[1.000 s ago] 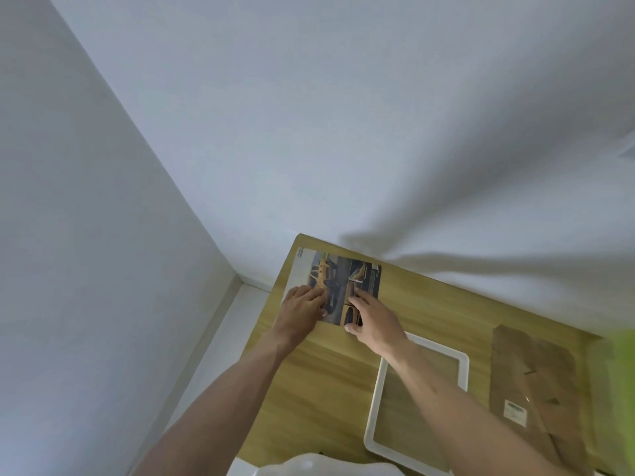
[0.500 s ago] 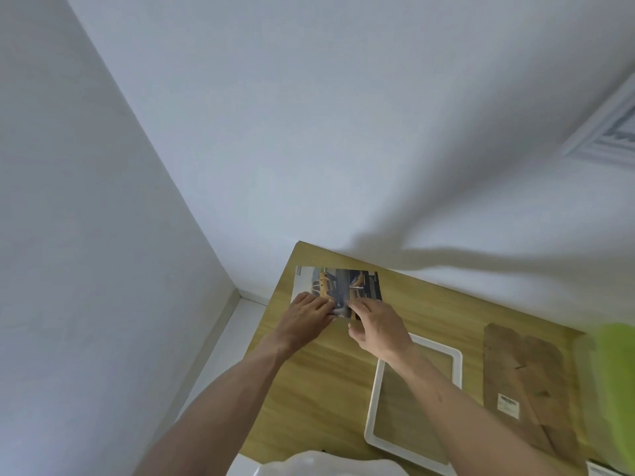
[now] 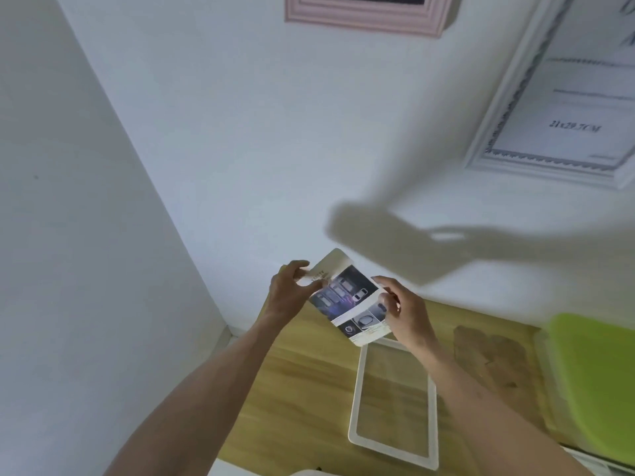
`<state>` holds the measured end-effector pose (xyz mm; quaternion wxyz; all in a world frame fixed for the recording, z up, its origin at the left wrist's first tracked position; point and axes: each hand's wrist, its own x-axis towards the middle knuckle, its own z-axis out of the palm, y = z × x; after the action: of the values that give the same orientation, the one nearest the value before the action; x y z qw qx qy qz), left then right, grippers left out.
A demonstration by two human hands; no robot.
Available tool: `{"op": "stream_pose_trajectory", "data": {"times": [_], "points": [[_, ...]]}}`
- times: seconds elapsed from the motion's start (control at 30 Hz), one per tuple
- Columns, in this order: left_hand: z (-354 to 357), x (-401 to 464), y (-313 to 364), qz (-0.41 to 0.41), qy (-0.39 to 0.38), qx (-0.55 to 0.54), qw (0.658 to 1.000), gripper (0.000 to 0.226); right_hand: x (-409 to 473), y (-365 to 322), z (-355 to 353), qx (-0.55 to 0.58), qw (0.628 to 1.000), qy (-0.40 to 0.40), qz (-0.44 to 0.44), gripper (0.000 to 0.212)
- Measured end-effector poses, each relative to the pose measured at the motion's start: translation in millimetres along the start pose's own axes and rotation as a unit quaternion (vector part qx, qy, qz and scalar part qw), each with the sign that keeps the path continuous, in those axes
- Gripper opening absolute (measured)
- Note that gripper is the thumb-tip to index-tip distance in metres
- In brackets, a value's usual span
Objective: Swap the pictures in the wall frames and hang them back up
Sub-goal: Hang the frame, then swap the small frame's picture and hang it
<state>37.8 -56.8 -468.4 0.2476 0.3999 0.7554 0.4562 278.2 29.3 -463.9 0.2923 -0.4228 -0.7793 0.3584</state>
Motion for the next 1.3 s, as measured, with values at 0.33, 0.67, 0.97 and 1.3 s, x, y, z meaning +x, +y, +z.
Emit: {"op": "stream_pose_trajectory", "data": {"times": [0.33,0.67,0.97,1.3], "points": [[56.6,-49.3,41.9,-0.116,-0.074,-0.226,0.964,0.052,-37.4,23.3,-70.1,0.204,0.960,0.084,0.176,0.036],[114.5,-105.5,45.3,-0.123,-0.090,-0.161,0.975,0.030,-93.4,62.5,-87.6,0.179,0.947,0.059,0.261,0.035],[128.9,-149.4,2.8,-0.119,-0.151,0.062,0.979,0.044,-155.2,94.8,-64.6,0.001,0.957,-0.053,0.286,0.041],[133.5,-152.6,-16.4,-0.061,-0.196,0.180,0.962,0.052,-165.4,103.6,-36.3,-0.097,0.946,-0.096,0.294,0.061]]}}
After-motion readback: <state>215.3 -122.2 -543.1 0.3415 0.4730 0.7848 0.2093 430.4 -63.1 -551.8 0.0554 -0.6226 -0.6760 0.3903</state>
